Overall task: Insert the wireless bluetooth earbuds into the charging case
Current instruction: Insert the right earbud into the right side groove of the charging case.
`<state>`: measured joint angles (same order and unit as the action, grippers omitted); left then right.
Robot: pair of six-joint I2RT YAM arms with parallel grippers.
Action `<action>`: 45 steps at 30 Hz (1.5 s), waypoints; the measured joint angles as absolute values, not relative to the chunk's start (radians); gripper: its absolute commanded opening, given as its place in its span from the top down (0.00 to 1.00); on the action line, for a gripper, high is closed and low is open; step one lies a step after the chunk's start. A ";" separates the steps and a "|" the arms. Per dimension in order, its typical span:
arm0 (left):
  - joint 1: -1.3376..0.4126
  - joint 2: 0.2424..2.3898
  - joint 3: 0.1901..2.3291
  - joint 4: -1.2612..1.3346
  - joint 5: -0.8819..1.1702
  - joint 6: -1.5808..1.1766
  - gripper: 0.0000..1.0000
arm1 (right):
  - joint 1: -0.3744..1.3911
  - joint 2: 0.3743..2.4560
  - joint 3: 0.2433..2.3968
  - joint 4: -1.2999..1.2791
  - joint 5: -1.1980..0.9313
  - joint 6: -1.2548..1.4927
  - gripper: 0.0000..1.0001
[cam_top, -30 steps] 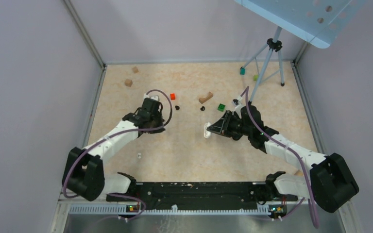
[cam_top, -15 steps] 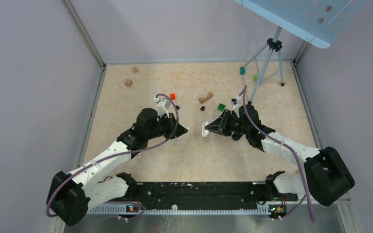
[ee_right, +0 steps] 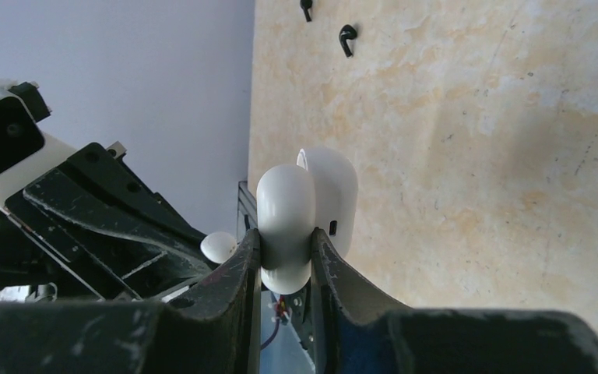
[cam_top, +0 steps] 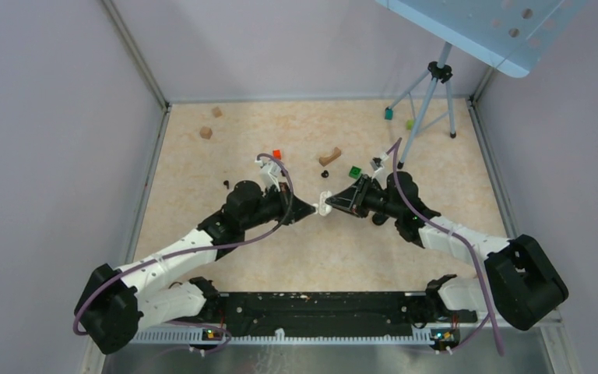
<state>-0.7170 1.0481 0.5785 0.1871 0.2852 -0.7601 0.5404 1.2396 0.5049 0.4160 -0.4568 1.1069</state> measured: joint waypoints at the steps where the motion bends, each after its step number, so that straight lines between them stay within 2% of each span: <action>1: -0.719 1.053 0.578 0.194 0.279 -0.764 1.00 | 0.540 1.240 0.503 0.426 -0.459 1.114 1.00; 13: -0.728 1.170 0.610 0.198 0.254 -0.769 1.00 | 0.538 1.255 0.502 0.468 -0.472 1.137 1.00; 45: -0.734 1.208 0.686 0.148 0.224 -0.765 1.00 | 0.534 1.255 0.502 0.472 -0.491 1.136 1.00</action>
